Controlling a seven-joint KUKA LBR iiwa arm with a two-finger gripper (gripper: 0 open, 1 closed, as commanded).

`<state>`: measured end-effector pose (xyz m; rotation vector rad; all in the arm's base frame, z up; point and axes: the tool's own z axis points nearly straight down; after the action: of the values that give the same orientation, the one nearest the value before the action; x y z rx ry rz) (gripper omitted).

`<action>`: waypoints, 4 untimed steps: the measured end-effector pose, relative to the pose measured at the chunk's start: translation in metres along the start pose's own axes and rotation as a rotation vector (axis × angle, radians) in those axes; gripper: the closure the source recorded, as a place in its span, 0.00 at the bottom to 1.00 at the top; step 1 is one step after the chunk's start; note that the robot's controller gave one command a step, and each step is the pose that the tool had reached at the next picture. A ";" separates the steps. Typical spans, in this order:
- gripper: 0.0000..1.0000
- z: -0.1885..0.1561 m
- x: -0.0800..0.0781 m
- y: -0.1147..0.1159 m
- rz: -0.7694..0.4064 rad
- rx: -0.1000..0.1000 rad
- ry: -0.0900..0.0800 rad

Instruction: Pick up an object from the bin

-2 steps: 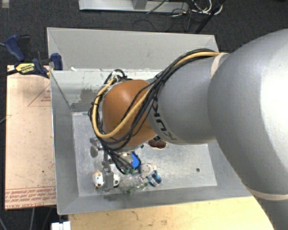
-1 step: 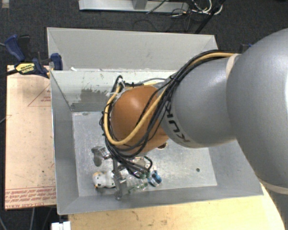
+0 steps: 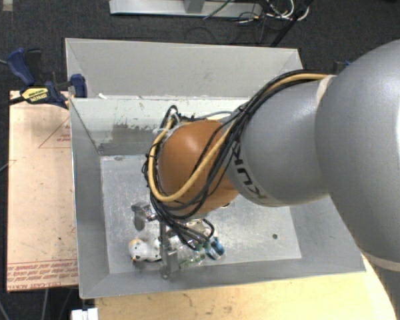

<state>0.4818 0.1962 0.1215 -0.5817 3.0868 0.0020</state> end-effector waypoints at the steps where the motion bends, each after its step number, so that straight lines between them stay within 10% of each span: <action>1: 0.00 0.051 0.001 -0.023 0.078 0.001 -0.020; 2: 1.00 0.050 0.000 -0.016 0.046 0.001 -0.011; 4: 1.00 0.048 0.000 -0.016 0.046 0.001 -0.009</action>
Offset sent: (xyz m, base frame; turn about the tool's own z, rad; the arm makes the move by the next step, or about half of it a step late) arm 0.0028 -0.0156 -0.0515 0.0420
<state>0.4878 0.1809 0.0734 -0.5088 3.0906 0.0035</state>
